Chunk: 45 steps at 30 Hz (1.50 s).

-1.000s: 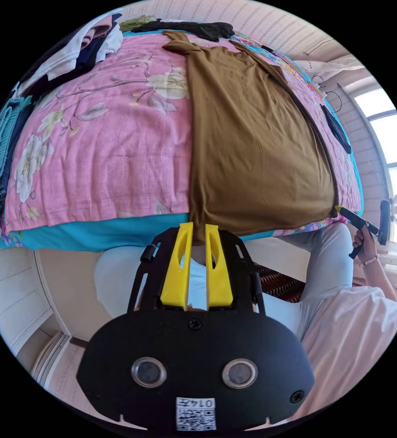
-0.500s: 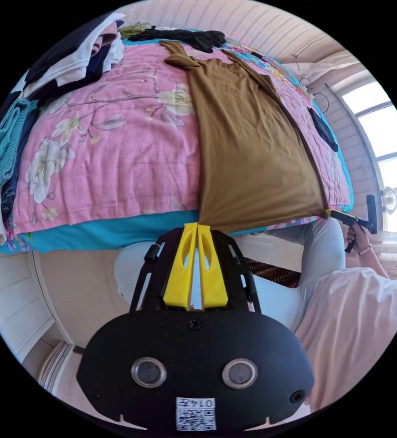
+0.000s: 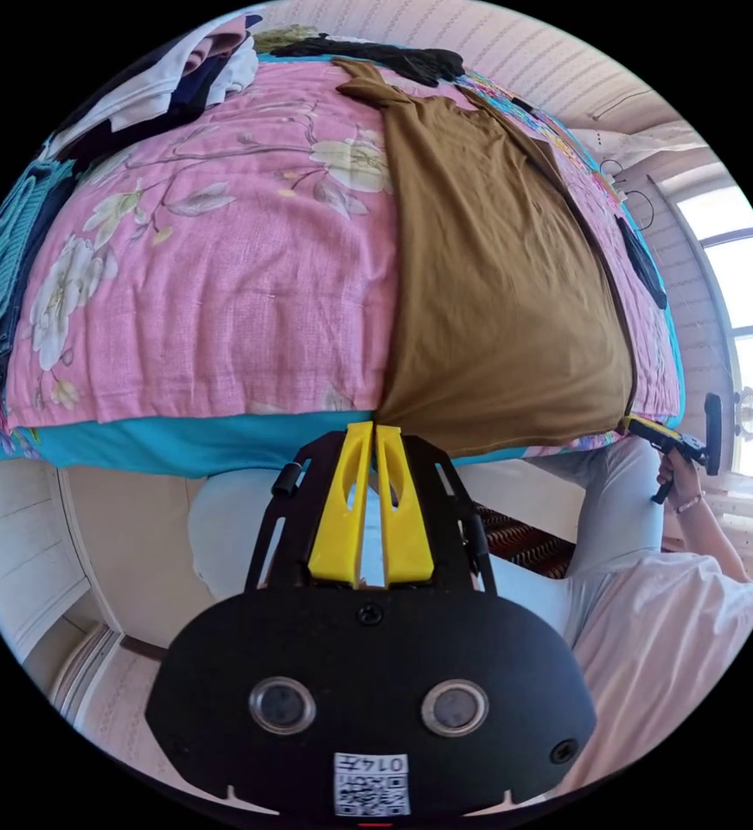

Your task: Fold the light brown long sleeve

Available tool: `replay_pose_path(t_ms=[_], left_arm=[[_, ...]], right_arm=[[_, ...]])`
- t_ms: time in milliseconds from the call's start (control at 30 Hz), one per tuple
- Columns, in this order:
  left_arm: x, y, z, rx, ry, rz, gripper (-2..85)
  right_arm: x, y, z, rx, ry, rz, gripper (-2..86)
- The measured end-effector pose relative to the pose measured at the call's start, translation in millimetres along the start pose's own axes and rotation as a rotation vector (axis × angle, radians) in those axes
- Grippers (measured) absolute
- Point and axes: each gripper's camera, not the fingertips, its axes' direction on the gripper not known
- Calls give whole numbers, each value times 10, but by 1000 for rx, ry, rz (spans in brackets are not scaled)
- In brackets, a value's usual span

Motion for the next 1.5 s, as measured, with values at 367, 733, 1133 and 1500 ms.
replay_pose_path(t_ms=[367, 733, 1133, 1500], left_arm=[[45, 185, 120, -45, -19, 0, -8], [175, 751, -175, 170, -84, -28, 14], [430, 1703, -513, 540, -235, -101, -9], [622, 1941, -504, 646, -137, 2, -10]], right_arm=[[-478, 82, 65, 23, 245, -103, 3], [-425, 254, -83, 69, 152, -75, 3], [-360, 592, -242, 102, 155, -22, 0], [-222, 851, -597, 240, -16, 0, -1]])
